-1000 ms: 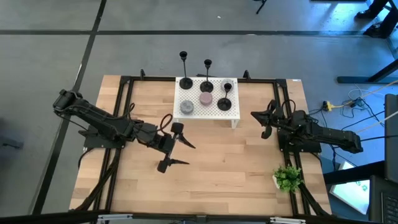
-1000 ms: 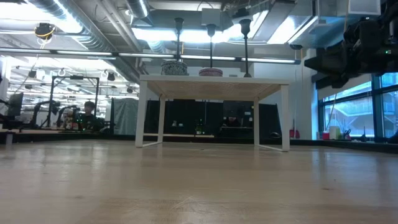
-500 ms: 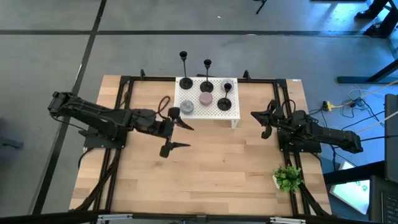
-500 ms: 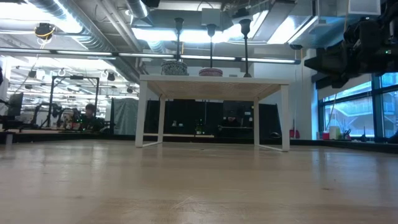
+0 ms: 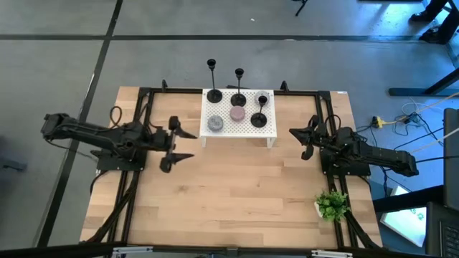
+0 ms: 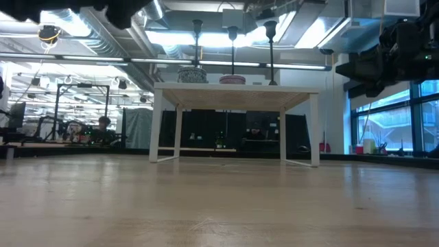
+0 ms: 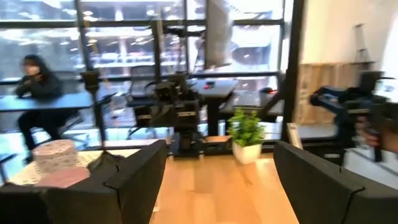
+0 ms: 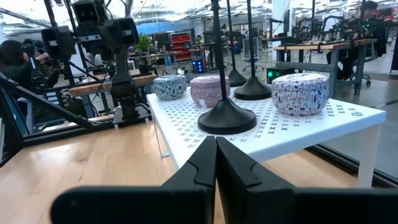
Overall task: Pick & Place candle stick holders
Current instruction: Return to Home Position
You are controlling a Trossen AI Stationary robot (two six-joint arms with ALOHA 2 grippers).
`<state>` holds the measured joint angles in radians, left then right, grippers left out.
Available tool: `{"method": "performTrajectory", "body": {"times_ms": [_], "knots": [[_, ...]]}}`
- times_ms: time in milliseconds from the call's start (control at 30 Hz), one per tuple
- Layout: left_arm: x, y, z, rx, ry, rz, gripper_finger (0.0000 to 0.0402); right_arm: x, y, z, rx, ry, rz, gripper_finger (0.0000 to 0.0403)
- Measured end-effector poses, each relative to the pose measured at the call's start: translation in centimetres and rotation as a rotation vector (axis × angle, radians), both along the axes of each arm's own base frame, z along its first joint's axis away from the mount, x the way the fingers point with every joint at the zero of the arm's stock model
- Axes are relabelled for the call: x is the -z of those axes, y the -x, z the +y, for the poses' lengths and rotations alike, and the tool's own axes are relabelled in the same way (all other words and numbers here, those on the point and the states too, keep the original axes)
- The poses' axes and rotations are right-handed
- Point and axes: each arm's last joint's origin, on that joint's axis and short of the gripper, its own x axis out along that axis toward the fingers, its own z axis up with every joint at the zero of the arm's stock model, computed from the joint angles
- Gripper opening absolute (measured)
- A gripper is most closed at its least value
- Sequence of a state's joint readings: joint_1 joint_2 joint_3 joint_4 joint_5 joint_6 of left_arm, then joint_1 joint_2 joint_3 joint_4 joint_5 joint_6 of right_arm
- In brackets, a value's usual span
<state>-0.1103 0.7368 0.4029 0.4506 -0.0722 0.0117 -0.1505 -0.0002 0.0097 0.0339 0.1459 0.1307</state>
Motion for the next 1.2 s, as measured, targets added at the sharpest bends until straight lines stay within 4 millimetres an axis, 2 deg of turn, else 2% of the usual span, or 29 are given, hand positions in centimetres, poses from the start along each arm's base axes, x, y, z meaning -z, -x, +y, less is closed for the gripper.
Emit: {"method": "performTrajectory", "body": {"times_ms": [167, 533, 800, 1200], "knots": [[2.0, 2.1, 0.2, 0.078, -0.027, -0.019, 0.0294, 0.0, 0.0, 0.0, 0.000, 0.000, 0.000, 0.0010], [4.9, 4.8, 1.0, -0.070, -0.005, -0.083, 0.0294, 0.0, 0.0, 0.0, 0.001, 0.000, 0.000, 0.0010], [5.9, 5.8, 0.9, 0.000, -0.019, -0.134, 0.0294, 0.0, 0.0, 0.0, 0.000, 0.000, 0.000, 0.0010], [7.9, 6.2, 1.1, -0.049, 0.043, -0.104, 0.0294, 0.0, 0.0, 0.0, 0.001, 0.000, 0.000, 0.0010]]}}
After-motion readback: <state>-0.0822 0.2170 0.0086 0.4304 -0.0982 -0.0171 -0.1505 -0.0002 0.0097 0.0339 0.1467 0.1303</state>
